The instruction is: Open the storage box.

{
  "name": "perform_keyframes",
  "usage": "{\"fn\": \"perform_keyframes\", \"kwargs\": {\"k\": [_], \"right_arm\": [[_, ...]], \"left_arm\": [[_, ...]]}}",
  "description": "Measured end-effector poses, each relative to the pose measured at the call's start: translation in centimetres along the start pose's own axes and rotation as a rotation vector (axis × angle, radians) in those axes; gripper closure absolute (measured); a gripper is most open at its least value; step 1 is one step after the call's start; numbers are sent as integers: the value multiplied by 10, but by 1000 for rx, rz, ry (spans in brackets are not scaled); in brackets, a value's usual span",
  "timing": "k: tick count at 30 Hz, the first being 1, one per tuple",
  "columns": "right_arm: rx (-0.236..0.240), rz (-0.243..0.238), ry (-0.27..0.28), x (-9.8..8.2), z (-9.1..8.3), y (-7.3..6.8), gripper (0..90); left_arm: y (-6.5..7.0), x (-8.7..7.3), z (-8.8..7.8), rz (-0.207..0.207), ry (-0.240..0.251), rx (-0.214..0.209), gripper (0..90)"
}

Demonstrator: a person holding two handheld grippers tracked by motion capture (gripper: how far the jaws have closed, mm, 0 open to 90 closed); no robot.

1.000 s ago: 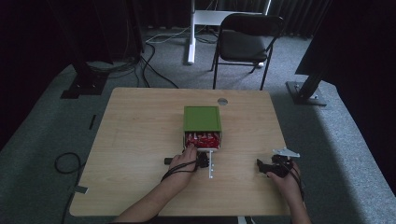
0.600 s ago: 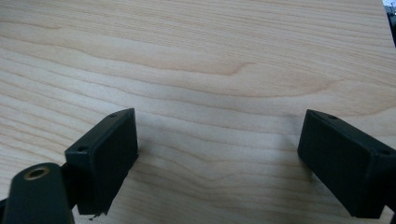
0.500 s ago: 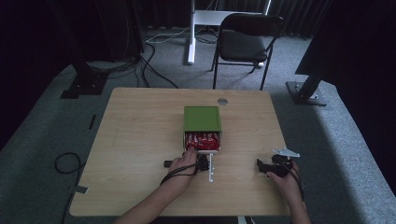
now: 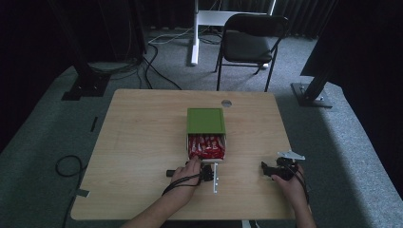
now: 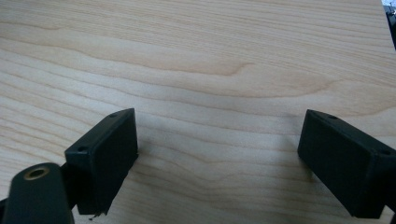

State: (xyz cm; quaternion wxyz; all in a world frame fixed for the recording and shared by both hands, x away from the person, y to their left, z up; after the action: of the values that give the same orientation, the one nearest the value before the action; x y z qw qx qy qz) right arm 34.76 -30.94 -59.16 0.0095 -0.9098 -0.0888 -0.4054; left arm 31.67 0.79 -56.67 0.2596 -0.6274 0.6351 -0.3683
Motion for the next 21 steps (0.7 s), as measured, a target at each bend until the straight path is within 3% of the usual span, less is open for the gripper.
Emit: {"fn": "perform_keyframes", "kwargs": {"k": [12, 21], "right_arm": [[-2, 1, -1, 0, 0, 0, 115], [-2, 1, -1, 0, 0, 0, 115]], "left_arm": [[11, 1, -14, -10, 8, -11, 723], [23, 1, -25, 13, 6, -29, 722]]}}
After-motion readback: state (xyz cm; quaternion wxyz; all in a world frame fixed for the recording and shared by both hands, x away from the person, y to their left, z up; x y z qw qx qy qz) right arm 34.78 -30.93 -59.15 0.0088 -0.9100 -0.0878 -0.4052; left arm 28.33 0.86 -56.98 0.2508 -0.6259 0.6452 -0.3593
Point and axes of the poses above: each handheld gripper's, and its own axes: z roughly forward along the jaws, x roughly out of its top, y roughly to its right, the point moved 2 cm from there along z, roughly forward along the jaws, and after that the axes turned 6 degrees about -x, right-handed, at the moved point
